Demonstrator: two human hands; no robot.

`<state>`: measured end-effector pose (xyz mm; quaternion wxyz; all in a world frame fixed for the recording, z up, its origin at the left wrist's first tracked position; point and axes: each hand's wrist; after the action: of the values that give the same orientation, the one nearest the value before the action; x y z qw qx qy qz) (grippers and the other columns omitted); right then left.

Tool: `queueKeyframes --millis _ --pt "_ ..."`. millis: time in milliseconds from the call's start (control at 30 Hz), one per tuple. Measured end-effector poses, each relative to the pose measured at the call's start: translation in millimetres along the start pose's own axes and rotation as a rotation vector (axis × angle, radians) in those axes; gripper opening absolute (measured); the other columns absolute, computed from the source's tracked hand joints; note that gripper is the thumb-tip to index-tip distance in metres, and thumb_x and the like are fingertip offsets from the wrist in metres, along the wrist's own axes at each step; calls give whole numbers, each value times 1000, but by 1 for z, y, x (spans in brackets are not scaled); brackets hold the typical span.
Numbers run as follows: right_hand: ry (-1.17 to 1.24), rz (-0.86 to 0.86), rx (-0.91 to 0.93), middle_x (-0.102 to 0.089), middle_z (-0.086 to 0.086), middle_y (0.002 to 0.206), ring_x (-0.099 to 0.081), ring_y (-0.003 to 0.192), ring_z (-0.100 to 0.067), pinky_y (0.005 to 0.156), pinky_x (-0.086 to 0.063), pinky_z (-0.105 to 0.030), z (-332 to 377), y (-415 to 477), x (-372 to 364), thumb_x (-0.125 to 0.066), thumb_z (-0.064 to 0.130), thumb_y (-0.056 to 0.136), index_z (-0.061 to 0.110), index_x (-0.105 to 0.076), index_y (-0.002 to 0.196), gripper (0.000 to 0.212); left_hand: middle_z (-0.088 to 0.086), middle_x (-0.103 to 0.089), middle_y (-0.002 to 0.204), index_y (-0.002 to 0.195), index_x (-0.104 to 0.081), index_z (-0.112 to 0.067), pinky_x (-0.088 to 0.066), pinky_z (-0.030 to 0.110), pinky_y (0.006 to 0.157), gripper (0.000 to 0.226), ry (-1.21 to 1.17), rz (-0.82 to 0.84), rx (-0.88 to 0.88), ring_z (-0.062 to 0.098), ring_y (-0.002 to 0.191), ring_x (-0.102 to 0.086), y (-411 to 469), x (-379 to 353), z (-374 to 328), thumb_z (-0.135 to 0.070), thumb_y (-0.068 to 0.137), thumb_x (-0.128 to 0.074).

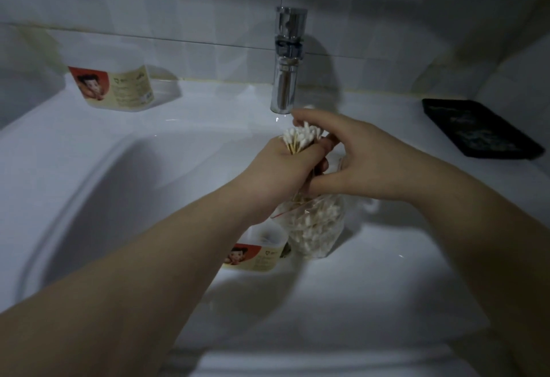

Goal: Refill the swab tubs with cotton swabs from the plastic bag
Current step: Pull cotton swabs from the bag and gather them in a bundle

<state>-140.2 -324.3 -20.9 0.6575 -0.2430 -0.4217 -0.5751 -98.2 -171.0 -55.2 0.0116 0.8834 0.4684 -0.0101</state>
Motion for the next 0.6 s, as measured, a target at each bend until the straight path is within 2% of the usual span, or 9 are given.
queueKeyframes --millis 100,200,267,333,400,467,600 --pt "7 -25 -16 -53 25 137 -51 122 8 89 -40 -10 -1 1 2 -88 40 66 41 -47 146 90 -2 -60 64 78 -61 -12 -47 24 54 25 5 -17 -6 11 57 -53 0 1 1 -19 103 -57" --pt "-15 -30 10 -52 25 134 -52 120 8 92 -39 -10 -2 2 3 -84 51 61 41 -52 142 88 -2 -58 63 75 -61 -13 -46 25 55 29 12 -19 -18 11 57 -52 -1 1 1 -18 103 -57" --pt "-9 -10 9 -51 29 129 -53 115 10 94 -38 -5 -2 1 3 -83 53 59 51 -44 142 92 -2 -57 63 74 -60 -13 -46 24 53 30 -21 -16 -6 11 56 -52 -1 0 0 -17 104 -54" --pt "25 22 6 -49 32 126 -56 110 10 87 -42 -3 -1 0 2 -87 52 57 59 -30 141 102 0 -56 65 80 -60 -13 -45 26 53 27 -124 -15 15 12 58 -54 1 0 -1 -19 105 -53" --pt "21 47 -8 -48 30 129 -59 108 5 77 -47 -9 -1 -1 0 -87 60 53 56 -23 150 116 0 -53 67 88 -63 -14 -43 27 55 23 -257 -17 48 12 58 -53 3 3 -4 -21 106 -51" --pt "15 66 -28 -46 31 133 -61 107 1 74 -49 -15 -1 0 -1 -88 58 55 52 -17 156 123 -2 -50 68 99 -67 -14 -42 25 56 23 -365 -29 93 10 58 -50 4 6 -7 -23 107 -48" --pt "-15 54 -33 -52 28 128 -63 102 1 74 -52 -22 0 0 -1 -88 55 57 56 -20 152 117 -3 -51 67 94 -65 -15 -42 20 53 21 -569 -85 168 9 56 -48 5 8 -8 -26 106 -51"
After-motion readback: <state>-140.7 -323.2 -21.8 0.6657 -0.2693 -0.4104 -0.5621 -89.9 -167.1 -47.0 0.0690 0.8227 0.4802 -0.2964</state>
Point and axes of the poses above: each hand's wrist, its own y-axis towards the middle knuckle, its own x-axis out of the back of the hand, z = x × y
